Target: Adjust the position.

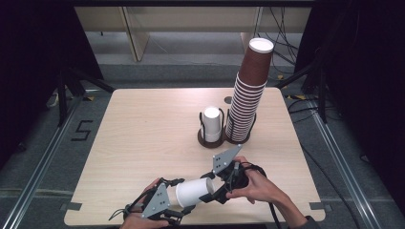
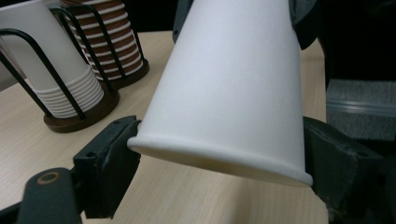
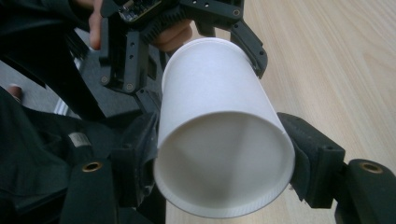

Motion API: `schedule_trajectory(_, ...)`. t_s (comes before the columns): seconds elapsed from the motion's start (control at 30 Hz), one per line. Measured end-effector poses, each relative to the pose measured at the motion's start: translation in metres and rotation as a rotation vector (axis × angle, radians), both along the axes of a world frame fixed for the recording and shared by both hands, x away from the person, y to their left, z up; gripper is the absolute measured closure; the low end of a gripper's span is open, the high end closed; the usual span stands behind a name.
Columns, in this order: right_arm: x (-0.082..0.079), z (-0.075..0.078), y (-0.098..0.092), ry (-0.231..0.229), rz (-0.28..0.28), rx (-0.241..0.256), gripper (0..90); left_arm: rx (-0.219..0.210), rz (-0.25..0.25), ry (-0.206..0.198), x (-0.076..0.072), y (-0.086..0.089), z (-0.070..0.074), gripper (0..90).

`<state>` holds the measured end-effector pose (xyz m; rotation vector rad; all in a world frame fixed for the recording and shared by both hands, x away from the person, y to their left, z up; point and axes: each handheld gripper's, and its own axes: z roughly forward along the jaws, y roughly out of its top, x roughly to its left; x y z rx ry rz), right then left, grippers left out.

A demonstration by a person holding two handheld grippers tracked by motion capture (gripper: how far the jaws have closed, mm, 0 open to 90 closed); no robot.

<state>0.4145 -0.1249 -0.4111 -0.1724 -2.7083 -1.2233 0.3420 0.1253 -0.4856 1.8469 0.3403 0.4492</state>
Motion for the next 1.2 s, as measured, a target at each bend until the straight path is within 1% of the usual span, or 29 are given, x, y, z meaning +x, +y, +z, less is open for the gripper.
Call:
schedule_trajectory(0.03, 0.001, 0.0, -0.002, 0.009, -0.001, 0.019, 34.2, -0.048, -0.006, 0.008, 0.001, 0.002, 0.001, 14.5)
schedule_trajectory(0.07, 0.001, 0.0, -0.002, 0.009, -0.001, 0.019, 34.2, -0.048, -0.006, 0.008, 0.001, 0.002, 0.001, 14.6)
schedule_trajectory(0.13, 0.005, 0.001, -0.007, 0.036, 0.001, 0.058, 34.2, -0.084, -0.016, 0.007, 0.002, 0.004, 0.0, 14.9)
schedule_trajectory(0.17, 0.005, 0.001, -0.007, 0.036, 0.001, 0.058, 34.2, -0.084, -0.016, 0.007, 0.002, 0.004, 0.0, 16.5)
schedule_trajectory(0.2, 0.006, 0.001, -0.008, 0.044, -0.01, 0.06, 34.2, -0.071, -0.014, 0.008, 0.002, 0.006, 0.001, 16.5)
schedule_trajectory(0.23, 0.007, 0.0, -0.009, 0.051, 0.0, 0.071, 34.2, -0.071, -0.019, 0.01, 0.002, 0.006, 0.002, 18.1)
schedule_trajectory(0.37, 0.008, -0.002, -0.01, 0.056, -0.001, 0.072, 34.0, -0.049, -0.02, 0.011, 0.002, 0.006, 0.004, 21.6)
schedule_trajectory(0.4, 0.008, -0.002, -0.01, 0.056, -0.001, 0.072, 34.0, -0.04, -0.02, 0.005, 0.001, 0.006, 0.004, 21.6)
schedule_trajectory(0.43, 0.008, -0.003, -0.01, 0.056, -0.001, 0.062, 33.5, -0.019, -0.02, -0.001, 0.001, 0.005, 0.005, 23.1)
schedule_trajectory(0.5, 0.008, -0.003, -0.01, 0.055, -0.007, 0.059, 32.8, -0.01, -0.022, -0.002, 0.001, 0.005, 0.005, 24.3)
schedule_trajectory(0.53, 0.005, -0.001, -0.009, 0.034, -0.032, 0.019, 29.2, 0.009, -0.018, 0.003, 0.0, 0.003, 0.006, 24.5)
schedule_trajectory(0.57, 0.005, -0.001, -0.009, 0.034, -0.032, 0.019, 29.2, 0.009, -0.018, 0.003, 0.0, 0.003, 0.006, 24.7)
schedule_trajectory(0.6, 0.003, 0.001, -0.006, 0.007, -0.023, -0.001, 24.7, 0.032, -0.013, 0.003, 0.0, 0.003, 0.007, 25.0)
schedule_trajectory(0.63, 0.003, 0.001, -0.006, 0.007, -0.023, -0.001, 24.7, 0.032, -0.013, 0.003, 0.0, 0.003, 0.007, 25.1)
schedule_trajectory(0.67, 0.0, 0.004, -0.003, -0.041, -0.025, -0.035, 18.8, 0.043, -0.02, 0.006, 0.0, 0.001, 0.008, 25.1)
schedule_trajectory(0.7, -0.001, 0.004, -0.002, -0.065, -0.03, -0.051, 17.7, 0.065, -0.016, 0.015, -0.001, 0.001, 0.008, 25.1)
schedule_trajectory(0.73, -0.002, 0.005, -0.001, -0.101, -0.03, -0.074, 17.8, 0.087, -0.02, 0.015, -0.001, 0.001, 0.009, 25.1)
schedule_trajectory(0.77, -0.002, 0.005, -0.001, -0.101, -0.03, -0.074, 17.8, 0.087, -0.02, 0.015, -0.001, 0.001, 0.009, 25.1)
schedule_trajectory(0.8, -0.004, 0.006, 0.001, -0.125, -0.022, -0.093, 17.9, 0.112, -0.018, 0.017, -0.002, 0.0, 0.01, 25.1)
schedule_trajectory(0.83, -0.008, 0.008, 0.003, -0.188, 0.016, -0.136, 17.6, 0.135, -0.013, 0.031, -0.003, 0.0, 0.01, 25.1)
schedule_trajectory(0.87, -0.01, 0.009, 0.005, -0.206, 0.028, -0.152, 18.2, 0.144, -0.006, 0.032, -0.003, -0.001, 0.01, 25.1)
schedule_trajectory(0.9, -0.01, 0.009, 0.005, -0.206, 0.028, -0.152, 18.2, 0.144, -0.006, 0.032, -0.003, -0.001, 0.01, 25.0)
schedule_trajectory(0.93, -0.016, 0.01, 0.01, -0.243, 0.059, -0.195, 19.1, 0.152, -0.004, 0.033, -0.002, -0.001, 0.01, 25.1)
schedule_trajectory(0.97, -0.016, 0.01, 0.01, -0.243, 0.059, -0.195, 19.1, 0.157, -0.001, 0.037, -0.002, -0.001, 0.01, 25.0)
schedule_trajectory(1.0, -0.019, 0.009, 0.015, -0.273, 0.073, -0.228, 18.9, 0.171, 0.002, 0.041, -0.002, -0.001, 0.01, 25.0)
schedule_trajectory(1.07, -0.022, 0.007, 0.019, -0.294, 0.083, -0.256, 19.0, 0.173, -0.001, 0.045, -0.003, -0.002, 0.01, 25.0)
schedule_trajectory(1.13, -0.025, 0.004, 0.023, -0.315, 0.086, -0.295, 19.3, 0.192, -0.004, 0.039, -0.003, -0.002, 0.011, 25.0)
schedule_trajectory(1.17, -0.025, 0.002, 0.025, -0.328, 0.096, -0.312, 19.4, 0.194, -0.004, 0.039, -0.004, -0.002, 0.012, 25.0)
schedule_trajectory(1.2, -0.024, 0.001, 0.026, -0.37, 0.113, -0.337, 19.8, 0.187, -0.006, 0.047, -0.005, -0.003, 0.012, 25.0)
